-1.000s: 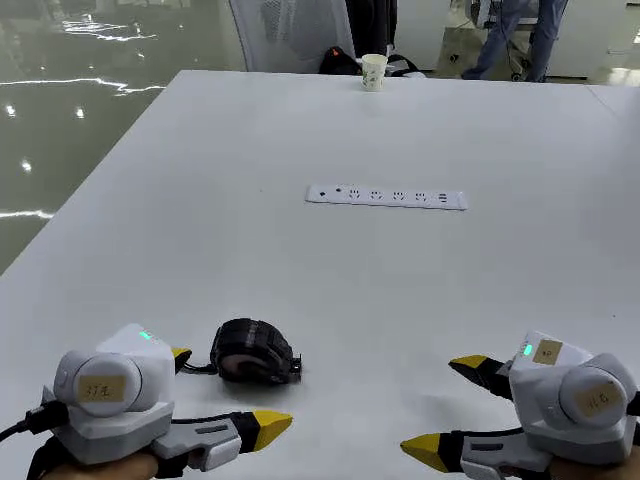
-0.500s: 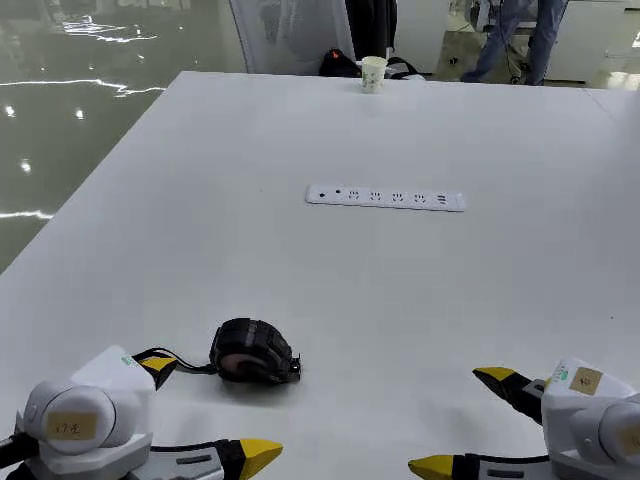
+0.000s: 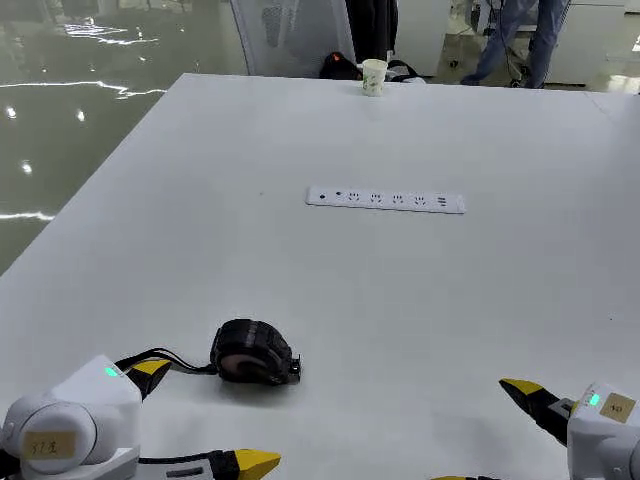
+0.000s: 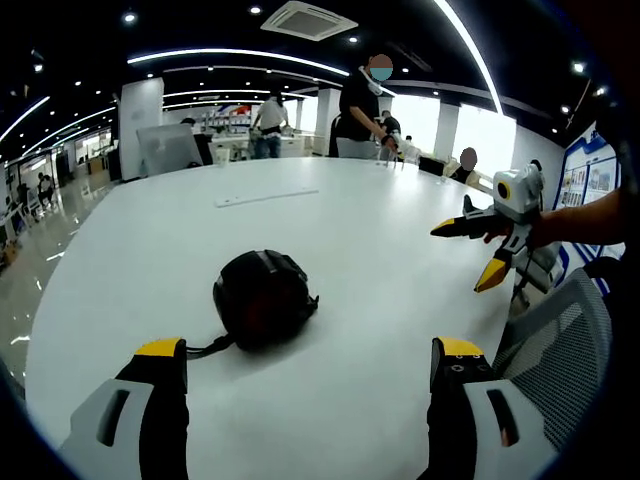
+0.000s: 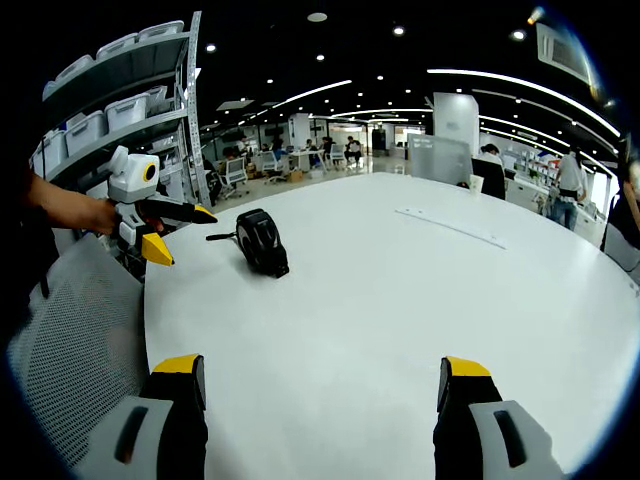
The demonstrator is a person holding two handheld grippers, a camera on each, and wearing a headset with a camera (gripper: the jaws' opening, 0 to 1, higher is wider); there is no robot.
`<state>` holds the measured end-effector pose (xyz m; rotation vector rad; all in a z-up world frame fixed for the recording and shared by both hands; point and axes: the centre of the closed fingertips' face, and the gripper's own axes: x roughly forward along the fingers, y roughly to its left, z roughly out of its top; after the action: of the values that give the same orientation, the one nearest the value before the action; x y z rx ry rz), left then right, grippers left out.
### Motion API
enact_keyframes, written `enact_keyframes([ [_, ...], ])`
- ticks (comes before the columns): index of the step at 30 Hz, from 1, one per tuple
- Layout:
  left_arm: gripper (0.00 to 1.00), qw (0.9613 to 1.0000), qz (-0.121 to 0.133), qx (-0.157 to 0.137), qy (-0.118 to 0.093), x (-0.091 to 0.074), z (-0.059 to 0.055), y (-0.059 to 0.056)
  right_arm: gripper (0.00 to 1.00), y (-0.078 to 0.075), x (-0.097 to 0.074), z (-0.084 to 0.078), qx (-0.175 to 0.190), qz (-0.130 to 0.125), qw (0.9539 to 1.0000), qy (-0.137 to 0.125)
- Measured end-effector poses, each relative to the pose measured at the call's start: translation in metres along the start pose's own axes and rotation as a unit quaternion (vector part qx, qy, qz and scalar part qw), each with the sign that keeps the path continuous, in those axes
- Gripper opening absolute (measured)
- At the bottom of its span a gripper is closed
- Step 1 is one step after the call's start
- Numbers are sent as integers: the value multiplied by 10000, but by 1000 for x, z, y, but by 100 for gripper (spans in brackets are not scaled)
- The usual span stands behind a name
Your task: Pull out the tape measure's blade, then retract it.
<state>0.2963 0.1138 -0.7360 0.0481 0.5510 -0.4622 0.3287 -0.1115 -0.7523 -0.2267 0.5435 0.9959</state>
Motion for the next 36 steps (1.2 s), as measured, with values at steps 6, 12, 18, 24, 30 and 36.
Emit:
enact_keyframes([
  [6, 99, 10000, -17, 52, -35, -1, -3, -1, 99, 2, -2, 1, 77, 31, 9999, -93],
  [12, 99, 9999, -15, 78, -125, -5, 0, -1, 99, 4, -5, 3, 88, 70, 9997, -219],
  [18, 99, 9999, -20, 51, -112, -8, -2, 0, 99, 3, -7, 4, 25, 63, 9996, -273],
  [24, 99, 9999, -10, 54, -124, -10, -1, 2, 99, 3, -9, 4, 10, 71, 9996, -267],
  [30, 99, 9999, 38, 99, -90, -11, -1, 4, 99, 3, -11, 4, 26, 57, 9995, -296],
  [36, 99, 9998, 3, 193, -41, -11, -2, 3, 99, 2, -13, 3, 36, 44, 9995, -299],
])
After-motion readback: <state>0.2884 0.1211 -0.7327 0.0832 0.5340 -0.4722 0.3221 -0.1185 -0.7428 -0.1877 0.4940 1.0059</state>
